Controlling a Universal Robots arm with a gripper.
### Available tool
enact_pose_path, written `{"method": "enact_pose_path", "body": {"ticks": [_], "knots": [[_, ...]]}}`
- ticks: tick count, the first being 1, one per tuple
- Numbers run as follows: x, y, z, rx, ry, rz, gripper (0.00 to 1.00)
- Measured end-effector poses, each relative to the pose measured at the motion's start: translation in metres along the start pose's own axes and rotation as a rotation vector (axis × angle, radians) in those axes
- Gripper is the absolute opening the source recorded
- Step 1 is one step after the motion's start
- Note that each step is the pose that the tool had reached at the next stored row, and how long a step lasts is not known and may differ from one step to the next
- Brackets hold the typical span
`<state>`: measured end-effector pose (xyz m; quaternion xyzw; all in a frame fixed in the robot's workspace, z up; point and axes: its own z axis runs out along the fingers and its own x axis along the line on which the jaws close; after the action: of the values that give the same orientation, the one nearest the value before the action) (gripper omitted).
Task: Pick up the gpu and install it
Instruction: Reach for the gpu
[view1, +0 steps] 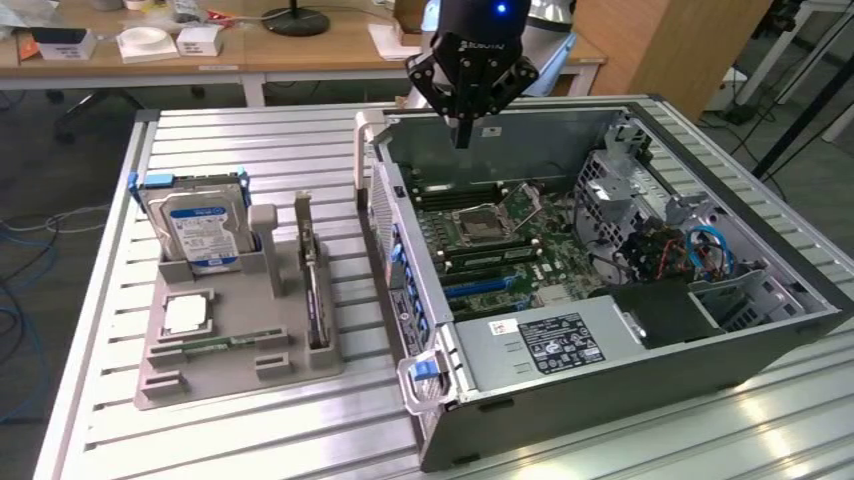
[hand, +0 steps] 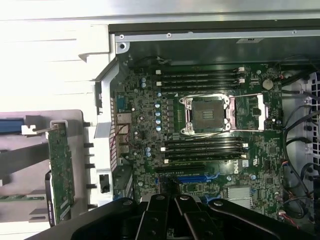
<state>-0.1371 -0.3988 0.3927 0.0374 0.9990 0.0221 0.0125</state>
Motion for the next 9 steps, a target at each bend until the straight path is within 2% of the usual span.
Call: {"method": "enact_pose_path", "body": {"ticks": [9], "knots": [[0.0058,-0.0004,0.0001,-0.0001,0.0000,0.000,0.11]]}}
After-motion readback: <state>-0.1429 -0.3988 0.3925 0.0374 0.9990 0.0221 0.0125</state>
